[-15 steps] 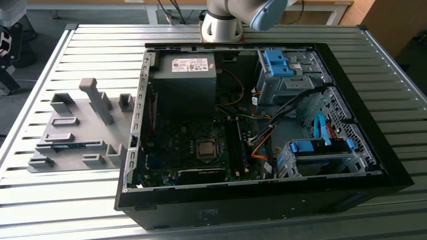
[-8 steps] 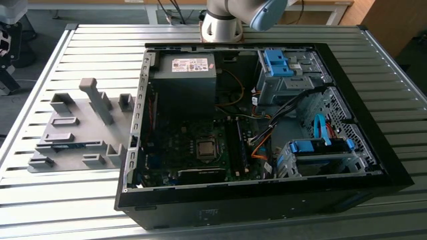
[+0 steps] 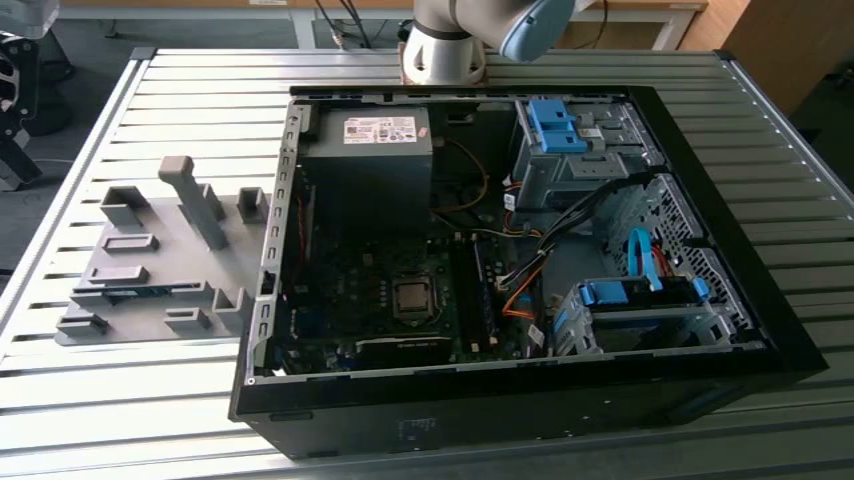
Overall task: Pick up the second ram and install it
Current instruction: 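Pick up the second ram and move it above second insertion slot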
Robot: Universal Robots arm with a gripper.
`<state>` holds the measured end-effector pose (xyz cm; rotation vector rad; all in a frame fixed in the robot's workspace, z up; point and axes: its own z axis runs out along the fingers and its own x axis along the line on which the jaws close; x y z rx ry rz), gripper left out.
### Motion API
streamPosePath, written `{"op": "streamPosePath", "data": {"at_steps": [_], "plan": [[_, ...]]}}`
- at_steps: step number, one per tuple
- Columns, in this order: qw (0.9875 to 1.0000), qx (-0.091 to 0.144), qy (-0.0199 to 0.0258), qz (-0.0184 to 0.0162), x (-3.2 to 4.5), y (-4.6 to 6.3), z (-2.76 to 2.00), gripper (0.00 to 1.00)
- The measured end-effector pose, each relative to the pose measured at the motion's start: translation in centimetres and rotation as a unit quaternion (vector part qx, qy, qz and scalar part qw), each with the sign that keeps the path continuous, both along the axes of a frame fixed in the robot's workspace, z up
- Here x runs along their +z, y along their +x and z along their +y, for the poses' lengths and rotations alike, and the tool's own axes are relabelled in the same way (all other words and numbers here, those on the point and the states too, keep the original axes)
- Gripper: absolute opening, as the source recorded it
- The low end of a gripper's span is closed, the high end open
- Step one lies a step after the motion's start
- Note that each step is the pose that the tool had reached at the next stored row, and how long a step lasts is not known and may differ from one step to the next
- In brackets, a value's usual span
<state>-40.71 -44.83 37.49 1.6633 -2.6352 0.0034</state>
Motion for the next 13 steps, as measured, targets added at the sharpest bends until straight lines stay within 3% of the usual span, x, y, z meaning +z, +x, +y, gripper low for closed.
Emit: {"op": "streamPosePath", "data": {"at_steps": [3,6,10,13], "plan": [[1.0000,0.003,0.0000,-0.0001,-0.02,-0.01,-0.02,0.11],[0.9996,0.030,0.0000,0.0000,-0.10,0.00,-0.03,0.11],[0.9978,0.066,0.0000,0.0000,-0.24,0.00,-0.03,0.11],[0.9957,0.093,0.0000,0.0000,-0.33,0.00,-0.03,0.11]]}}
